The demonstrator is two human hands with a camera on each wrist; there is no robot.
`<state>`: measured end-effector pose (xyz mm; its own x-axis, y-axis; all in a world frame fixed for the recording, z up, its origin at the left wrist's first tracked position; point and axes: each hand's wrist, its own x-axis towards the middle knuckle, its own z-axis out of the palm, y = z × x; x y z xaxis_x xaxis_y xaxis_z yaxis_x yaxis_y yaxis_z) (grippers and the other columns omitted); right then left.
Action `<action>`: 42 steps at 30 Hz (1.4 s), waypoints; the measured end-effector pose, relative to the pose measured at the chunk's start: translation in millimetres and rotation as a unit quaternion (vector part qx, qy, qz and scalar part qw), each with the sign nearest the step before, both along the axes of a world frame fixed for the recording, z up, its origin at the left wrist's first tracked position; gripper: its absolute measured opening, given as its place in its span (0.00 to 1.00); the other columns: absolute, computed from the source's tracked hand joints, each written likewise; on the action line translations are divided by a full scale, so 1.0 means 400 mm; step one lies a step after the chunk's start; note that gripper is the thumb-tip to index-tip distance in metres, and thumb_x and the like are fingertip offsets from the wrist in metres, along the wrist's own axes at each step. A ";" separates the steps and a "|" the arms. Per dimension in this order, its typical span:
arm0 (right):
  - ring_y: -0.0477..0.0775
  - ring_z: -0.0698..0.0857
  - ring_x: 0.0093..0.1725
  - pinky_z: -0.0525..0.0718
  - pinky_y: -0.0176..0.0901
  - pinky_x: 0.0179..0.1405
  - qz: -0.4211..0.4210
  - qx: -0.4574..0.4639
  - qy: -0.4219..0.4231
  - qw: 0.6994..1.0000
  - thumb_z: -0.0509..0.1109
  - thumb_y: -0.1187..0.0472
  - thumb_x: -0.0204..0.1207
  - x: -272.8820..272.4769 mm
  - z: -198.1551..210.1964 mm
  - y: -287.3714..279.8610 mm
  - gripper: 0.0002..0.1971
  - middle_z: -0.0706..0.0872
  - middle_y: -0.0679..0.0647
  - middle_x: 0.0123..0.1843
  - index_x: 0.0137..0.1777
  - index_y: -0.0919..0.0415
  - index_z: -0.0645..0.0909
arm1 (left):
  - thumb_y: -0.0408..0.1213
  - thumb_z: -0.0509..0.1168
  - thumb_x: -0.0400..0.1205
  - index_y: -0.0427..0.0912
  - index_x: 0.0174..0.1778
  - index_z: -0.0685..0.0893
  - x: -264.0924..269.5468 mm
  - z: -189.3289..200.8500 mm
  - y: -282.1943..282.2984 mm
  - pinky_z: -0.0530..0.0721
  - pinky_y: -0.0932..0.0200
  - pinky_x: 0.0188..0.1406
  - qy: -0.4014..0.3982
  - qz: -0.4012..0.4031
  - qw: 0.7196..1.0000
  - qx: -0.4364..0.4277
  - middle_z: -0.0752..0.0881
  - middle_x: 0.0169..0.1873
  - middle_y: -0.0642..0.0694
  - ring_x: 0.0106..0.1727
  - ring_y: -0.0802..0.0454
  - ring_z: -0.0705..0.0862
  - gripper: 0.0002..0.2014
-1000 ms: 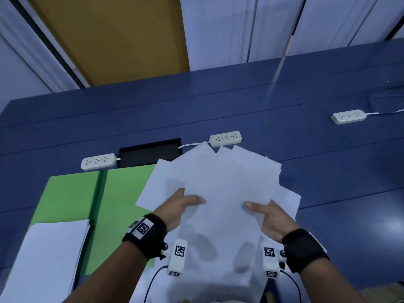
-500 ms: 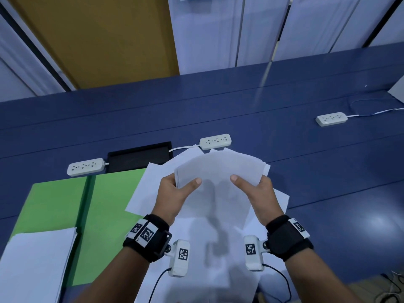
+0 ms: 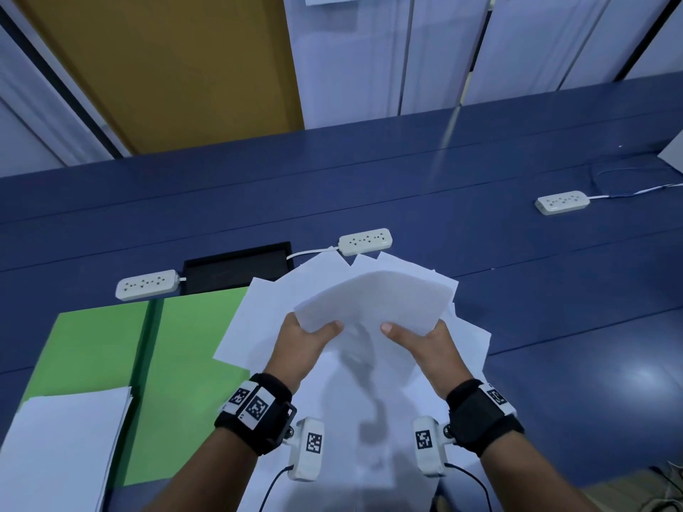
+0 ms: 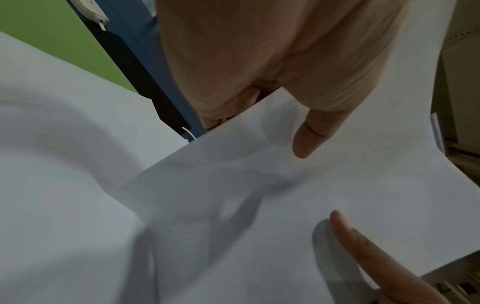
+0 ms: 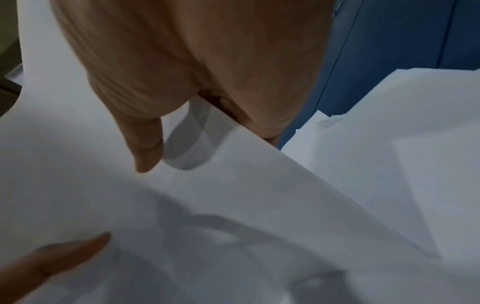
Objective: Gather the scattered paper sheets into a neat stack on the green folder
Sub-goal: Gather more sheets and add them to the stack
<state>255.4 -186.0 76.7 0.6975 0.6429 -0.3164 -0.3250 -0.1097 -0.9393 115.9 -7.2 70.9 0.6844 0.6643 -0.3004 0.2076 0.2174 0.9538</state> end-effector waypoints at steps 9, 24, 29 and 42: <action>0.47 0.94 0.51 0.87 0.36 0.51 -0.019 -0.005 0.006 1.000 0.81 0.59 0.80 -0.043 -0.001 0.007 0.10 0.96 0.45 0.48 0.59 0.58 0.89 | 0.31 0.76 0.83 0.45 0.54 0.92 -0.064 -0.018 -0.007 0.89 0.52 0.56 0.035 0.040 0.998 0.021 0.95 0.49 0.49 0.54 0.48 0.93 0.07; 0.57 0.92 0.64 0.86 0.57 0.70 0.096 -0.036 0.030 0.994 0.77 0.64 0.83 -0.258 -0.010 0.170 0.14 0.95 0.54 0.62 0.68 0.59 0.88 | 0.31 0.69 0.88 0.43 0.62 0.91 -0.400 -0.034 0.090 0.89 0.49 0.60 0.069 0.099 0.991 0.050 0.95 0.54 0.50 0.57 0.50 0.93 0.10; 0.51 0.90 0.67 0.86 0.49 0.68 0.160 -0.049 -0.022 0.986 0.74 0.67 0.85 -0.388 -0.032 0.238 0.18 0.93 0.47 0.65 0.72 0.52 0.83 | 0.31 0.69 0.87 0.45 0.62 0.91 -0.552 -0.046 0.154 0.90 0.46 0.61 0.080 0.144 0.985 0.039 0.95 0.53 0.52 0.56 0.52 0.93 0.10; 0.60 0.75 0.35 0.78 0.56 0.44 0.343 -0.110 -0.141 0.922 0.67 0.68 0.84 -0.703 -0.070 0.538 0.22 0.84 0.67 0.43 0.65 0.38 0.85 | 0.33 0.71 0.85 0.46 0.56 0.90 -1.029 -0.101 0.396 0.90 0.41 0.53 0.180 0.241 0.950 0.082 0.94 0.47 0.48 0.50 0.44 0.92 0.07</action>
<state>-25.8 29.2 48.8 0.2247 0.9052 -0.3607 0.1461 -0.3972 -0.9060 -295.5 151.2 30.5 0.1602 0.9327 -0.3230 0.4412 0.2251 0.8687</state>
